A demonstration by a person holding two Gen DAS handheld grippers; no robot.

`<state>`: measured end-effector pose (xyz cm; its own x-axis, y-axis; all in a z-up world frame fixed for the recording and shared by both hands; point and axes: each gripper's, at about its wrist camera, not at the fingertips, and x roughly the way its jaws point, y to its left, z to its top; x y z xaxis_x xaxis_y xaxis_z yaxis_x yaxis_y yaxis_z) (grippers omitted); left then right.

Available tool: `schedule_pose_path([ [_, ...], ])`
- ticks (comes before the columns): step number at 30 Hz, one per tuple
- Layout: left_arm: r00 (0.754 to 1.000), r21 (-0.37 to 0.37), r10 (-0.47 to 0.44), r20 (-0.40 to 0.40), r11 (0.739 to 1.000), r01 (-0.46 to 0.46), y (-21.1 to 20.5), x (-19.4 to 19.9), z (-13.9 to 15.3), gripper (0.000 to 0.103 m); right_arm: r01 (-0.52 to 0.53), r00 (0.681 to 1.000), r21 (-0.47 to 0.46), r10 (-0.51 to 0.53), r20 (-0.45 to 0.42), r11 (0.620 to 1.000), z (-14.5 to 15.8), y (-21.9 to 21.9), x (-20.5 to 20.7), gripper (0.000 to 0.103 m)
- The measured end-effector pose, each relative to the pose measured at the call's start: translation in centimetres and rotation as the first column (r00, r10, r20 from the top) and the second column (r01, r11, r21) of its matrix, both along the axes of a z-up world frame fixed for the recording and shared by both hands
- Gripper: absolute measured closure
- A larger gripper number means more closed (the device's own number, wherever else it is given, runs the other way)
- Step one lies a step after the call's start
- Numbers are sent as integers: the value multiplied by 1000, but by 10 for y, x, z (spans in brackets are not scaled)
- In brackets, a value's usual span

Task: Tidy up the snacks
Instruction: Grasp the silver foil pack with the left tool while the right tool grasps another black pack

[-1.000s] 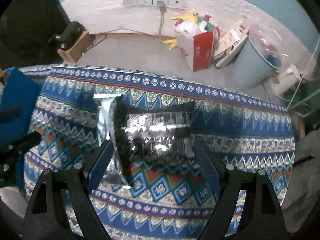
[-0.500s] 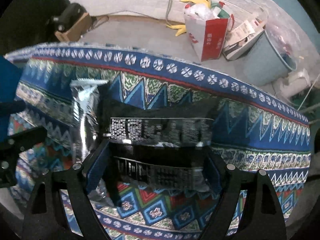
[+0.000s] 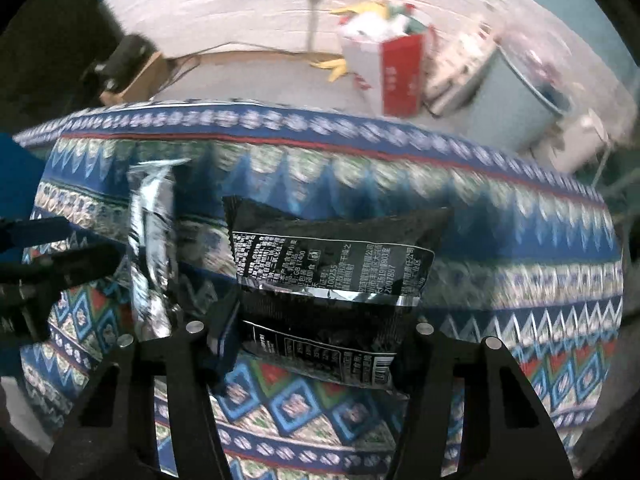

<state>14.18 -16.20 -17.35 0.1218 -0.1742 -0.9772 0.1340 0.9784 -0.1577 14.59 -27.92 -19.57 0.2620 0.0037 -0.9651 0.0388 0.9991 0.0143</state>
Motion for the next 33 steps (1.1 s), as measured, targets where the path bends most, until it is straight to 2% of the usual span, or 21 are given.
schedule_pose_path([
  [5,999,-17,1,-38,1000,-2,-21,0,-9,15,86,996,36,-86,-3,996,1,-27,-22,46],
  [10,997,40,-48,-59,998,50,-44,-8,-25,15,121,993,42,-121,6,992,8,-42,-40,46],
  [14,996,58,-84,-26,995,85,-55,-15,-25,16,132,991,48,-133,15,990,15,-50,-50,46],
  [15,995,67,-98,-11,993,99,-58,-16,-23,23,130,991,49,-131,20,990,18,-50,-52,46],
  [16,993,76,-114,7,991,113,-60,-18,-21,39,129,991,49,-130,24,990,19,-50,-52,46],
  [19,985,98,-172,30,981,169,-64,-21,-19,73,124,991,52,-126,35,991,23,-47,-51,46],
  [21,982,96,-185,30,979,182,-63,-22,-17,77,121,991,52,-124,44,991,27,-44,-50,46],
  [24,974,134,-214,74,970,202,-59,-30,-7,77,109,992,53,-112,56,993,34,-42,-50,46],
  [33,958,130,-237,161,967,217,-29,-45,39,77,75,991,57,-80,110,996,64,-20,-41,46],
])
